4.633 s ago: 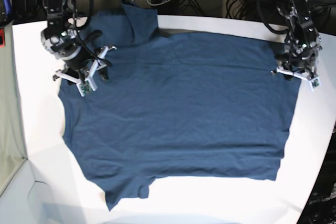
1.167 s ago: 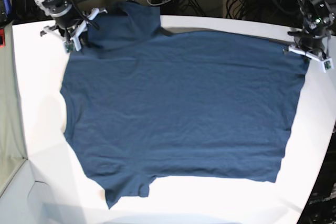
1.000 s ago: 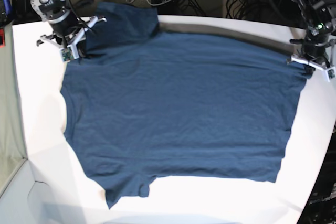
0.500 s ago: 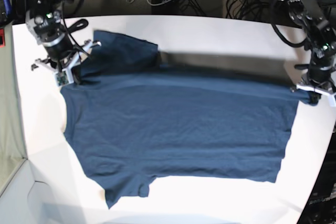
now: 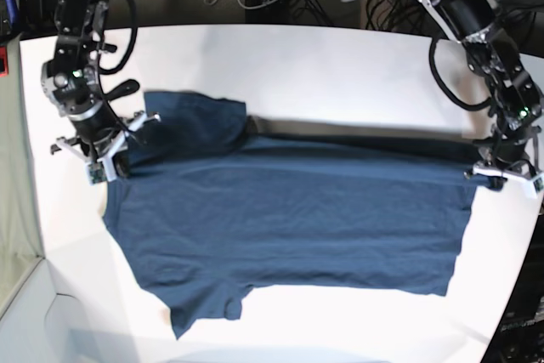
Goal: Layout the t-shirt on the table in an organized manner, then fold the t-shirt properly
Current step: 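Grasp the shirt collar-side edge with both grippers and lift it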
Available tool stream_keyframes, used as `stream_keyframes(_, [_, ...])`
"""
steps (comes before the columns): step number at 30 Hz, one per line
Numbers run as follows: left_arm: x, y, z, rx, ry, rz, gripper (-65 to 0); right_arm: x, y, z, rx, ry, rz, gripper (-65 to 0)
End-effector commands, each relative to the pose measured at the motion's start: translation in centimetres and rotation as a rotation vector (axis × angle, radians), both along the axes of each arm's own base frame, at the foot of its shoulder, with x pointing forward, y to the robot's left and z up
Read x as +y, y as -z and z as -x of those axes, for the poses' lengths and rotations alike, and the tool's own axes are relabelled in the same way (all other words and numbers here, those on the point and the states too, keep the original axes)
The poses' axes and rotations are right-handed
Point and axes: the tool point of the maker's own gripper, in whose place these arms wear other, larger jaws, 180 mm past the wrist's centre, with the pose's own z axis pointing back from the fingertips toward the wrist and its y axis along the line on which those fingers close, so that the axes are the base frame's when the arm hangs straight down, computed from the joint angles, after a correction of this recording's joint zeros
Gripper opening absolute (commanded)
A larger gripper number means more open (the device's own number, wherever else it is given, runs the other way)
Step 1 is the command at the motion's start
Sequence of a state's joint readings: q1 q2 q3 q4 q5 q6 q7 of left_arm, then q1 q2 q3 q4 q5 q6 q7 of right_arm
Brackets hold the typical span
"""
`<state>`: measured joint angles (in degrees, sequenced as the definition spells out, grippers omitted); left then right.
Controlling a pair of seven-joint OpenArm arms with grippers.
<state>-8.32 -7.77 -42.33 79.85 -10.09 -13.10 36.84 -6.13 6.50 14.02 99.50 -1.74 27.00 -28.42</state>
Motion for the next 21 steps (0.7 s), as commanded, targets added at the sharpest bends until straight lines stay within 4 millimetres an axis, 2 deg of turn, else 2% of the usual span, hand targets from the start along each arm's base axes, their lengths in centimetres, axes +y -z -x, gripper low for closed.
stream_keyframes(1, [1.0,-2.6,-1.2,-0.070,-0.010,-0.038,-65.0,-0.2,-1.5,-1.2,-0.056,0.000,0.000,-65.0])
stream_keyframes(7, [0.8,-3.8,-2.4,-0.104,-0.009,-0.034,-65.0,-0.5,-0.5,-3.0,-0.039,0.014,-0.027,-65.0])
stream_keyframes(15, [0.6,-1.0,-2.3,-0.048,-0.012,0.020,-65.0,-0.6,-0.3,-4.8,-0.036,0.020,-0.048,-65.0])
stream_keyframes(21, [0.7,-1.0,-2.7,-0.050,-0.013,0.025,-65.0,-0.6,-0.6,-6.5,-0.045,0.024,-0.064,-65.0])
